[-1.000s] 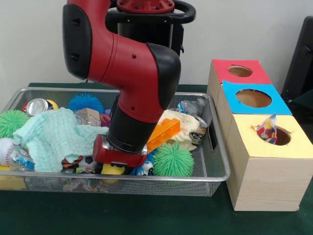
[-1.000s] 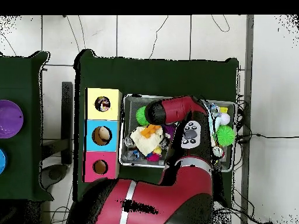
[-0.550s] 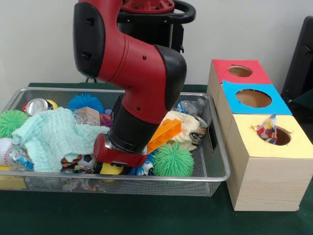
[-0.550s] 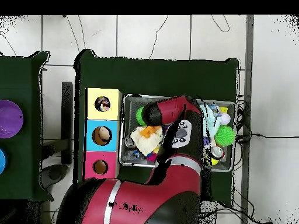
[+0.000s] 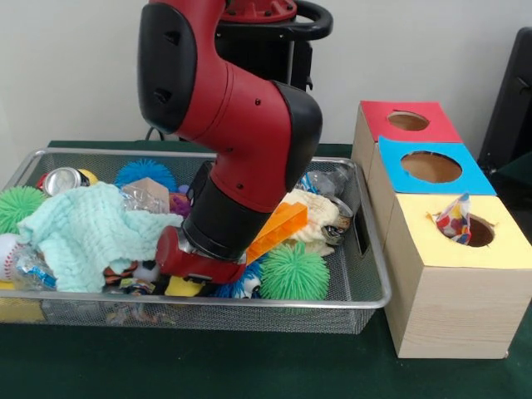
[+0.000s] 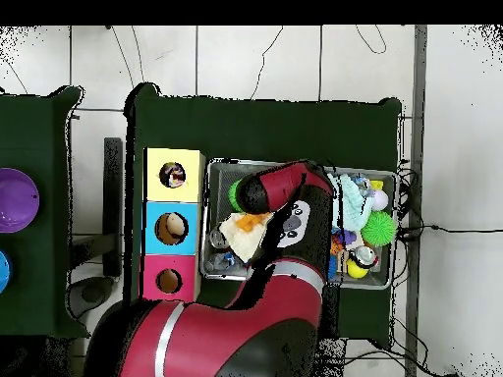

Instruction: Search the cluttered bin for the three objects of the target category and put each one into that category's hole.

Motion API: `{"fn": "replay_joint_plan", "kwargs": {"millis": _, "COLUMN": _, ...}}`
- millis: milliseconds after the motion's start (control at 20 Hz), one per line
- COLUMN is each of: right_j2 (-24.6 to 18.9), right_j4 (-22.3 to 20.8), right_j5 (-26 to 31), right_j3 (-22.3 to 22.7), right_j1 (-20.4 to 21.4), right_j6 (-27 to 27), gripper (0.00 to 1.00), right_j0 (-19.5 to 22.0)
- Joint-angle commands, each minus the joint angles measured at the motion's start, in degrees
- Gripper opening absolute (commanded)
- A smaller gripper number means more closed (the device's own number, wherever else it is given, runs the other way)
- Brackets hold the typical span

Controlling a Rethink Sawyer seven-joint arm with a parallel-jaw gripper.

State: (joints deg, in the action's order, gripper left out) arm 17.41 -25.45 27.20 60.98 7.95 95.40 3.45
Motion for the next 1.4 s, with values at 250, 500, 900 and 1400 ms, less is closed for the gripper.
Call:
{"fn": "replay_joint_plan", "kwargs": {"millis": 250, "right_j2": 6.01, "right_j4": -3.05, "right_j5": -5.13, "right_j3": -3.86, "right_j1": -6.11, "right_j6": 11.61, "gripper": 1.00, "right_j0": 1.97}}
{"fn": "replay_joint_plan", "kwargs": {"millis": 500, "right_j2": 7.09, "right_j4": -2.91, "right_j5": -6.05, "right_j3": -4.44, "right_j1": -6.68, "right_j6": 11.70, "gripper": 1.00, "right_j0": 1.63}}
{"fn": "replay_joint_plan", "kwargs": {"millis": 900, "right_j2": 10.04, "right_j4": -2.95, "right_j5": -6.93, "right_j3": -5.64, "right_j1": -8.38, "right_j6": 12.95, "gripper": 1.00, "right_j0": 0.72}}
{"fn": "replay_joint_plan", "kwargs": {"millis": 1400, "right_j2": 6.00, "right_j4": -1.95, "right_j5": -5.21, "right_j3": -4.66, "right_j1": -6.93, "right_j6": 6.96, "gripper": 0.00, "right_j0": 2.44}}
